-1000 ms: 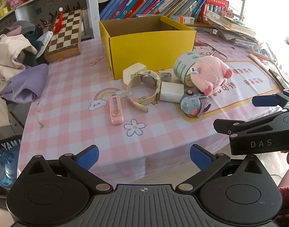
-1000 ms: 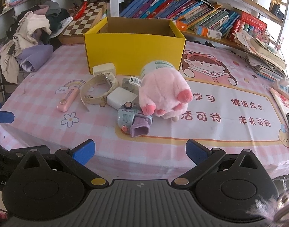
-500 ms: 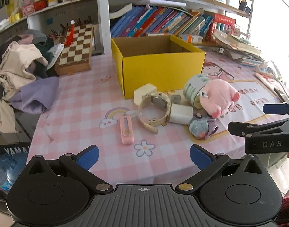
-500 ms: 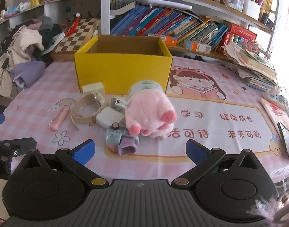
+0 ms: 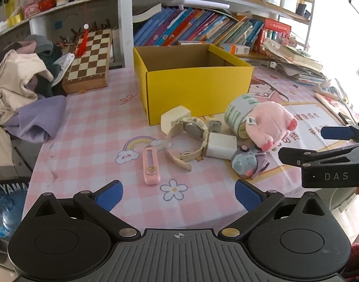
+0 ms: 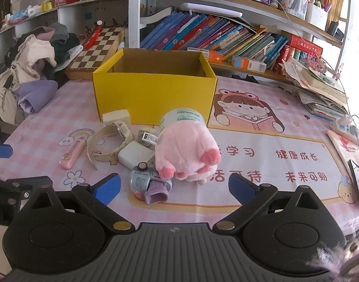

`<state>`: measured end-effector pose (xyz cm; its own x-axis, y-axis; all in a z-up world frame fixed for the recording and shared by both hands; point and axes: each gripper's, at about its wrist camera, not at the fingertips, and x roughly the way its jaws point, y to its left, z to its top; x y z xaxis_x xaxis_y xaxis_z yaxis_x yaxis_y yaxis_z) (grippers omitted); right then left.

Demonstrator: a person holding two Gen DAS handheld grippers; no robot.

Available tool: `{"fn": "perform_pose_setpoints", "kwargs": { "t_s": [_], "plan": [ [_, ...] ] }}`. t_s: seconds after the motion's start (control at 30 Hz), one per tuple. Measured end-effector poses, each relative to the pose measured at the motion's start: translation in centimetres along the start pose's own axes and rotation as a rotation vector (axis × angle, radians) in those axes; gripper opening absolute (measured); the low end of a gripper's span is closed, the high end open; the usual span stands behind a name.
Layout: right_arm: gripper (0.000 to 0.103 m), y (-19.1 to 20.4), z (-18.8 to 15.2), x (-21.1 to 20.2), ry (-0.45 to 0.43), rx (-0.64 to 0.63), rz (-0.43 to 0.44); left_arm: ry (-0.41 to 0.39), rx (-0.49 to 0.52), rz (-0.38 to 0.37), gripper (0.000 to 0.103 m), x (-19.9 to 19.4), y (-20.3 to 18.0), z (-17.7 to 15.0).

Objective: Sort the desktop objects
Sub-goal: 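Reach the right gripper to the pink plush pig and close on it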

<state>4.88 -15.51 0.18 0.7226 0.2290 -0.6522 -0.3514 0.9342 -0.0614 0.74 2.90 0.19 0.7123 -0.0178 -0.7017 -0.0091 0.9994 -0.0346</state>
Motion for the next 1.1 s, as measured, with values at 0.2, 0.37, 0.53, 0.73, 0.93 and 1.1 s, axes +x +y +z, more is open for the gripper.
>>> {"fn": "perform_pose_setpoints", "kwargs": {
  "t_s": [0.2, 0.37, 0.53, 0.73, 0.93, 1.1],
  "plan": [
    [0.100, -0.1, 0.9, 1.1, 0.003, -0.020, 0.002, -0.004, -0.014, 0.025, 0.101, 0.7, 0.3, 0.7],
    [0.098, -0.2, 1.9, 2.5, 0.020, -0.046, -0.001, -0.003, -0.030, 0.030, 0.101, 1.5, 0.6, 1.3],
    [0.093, -0.3, 2.5, 4.1, 0.059, -0.065, 0.005, 0.018, -0.046, 0.049, 0.101, 2.8, 1.1, 1.4],
    [0.091, -0.4, 3.1, 5.4, 0.082, -0.091, 0.011, 0.047, -0.065, 0.074, 0.095, 4.3, 1.7, 1.6],
    [0.090, -0.5, 3.5, 6.6, 0.107, -0.108, 0.016, 0.075, -0.072, 0.100, 0.087, 6.0, 2.3, 1.7],
    [0.088, -0.5, 3.7, 7.7, 0.126, -0.133, 0.020, 0.103, -0.046, 0.125, 0.082, 8.1, 2.5, 1.7]
  ]
}}
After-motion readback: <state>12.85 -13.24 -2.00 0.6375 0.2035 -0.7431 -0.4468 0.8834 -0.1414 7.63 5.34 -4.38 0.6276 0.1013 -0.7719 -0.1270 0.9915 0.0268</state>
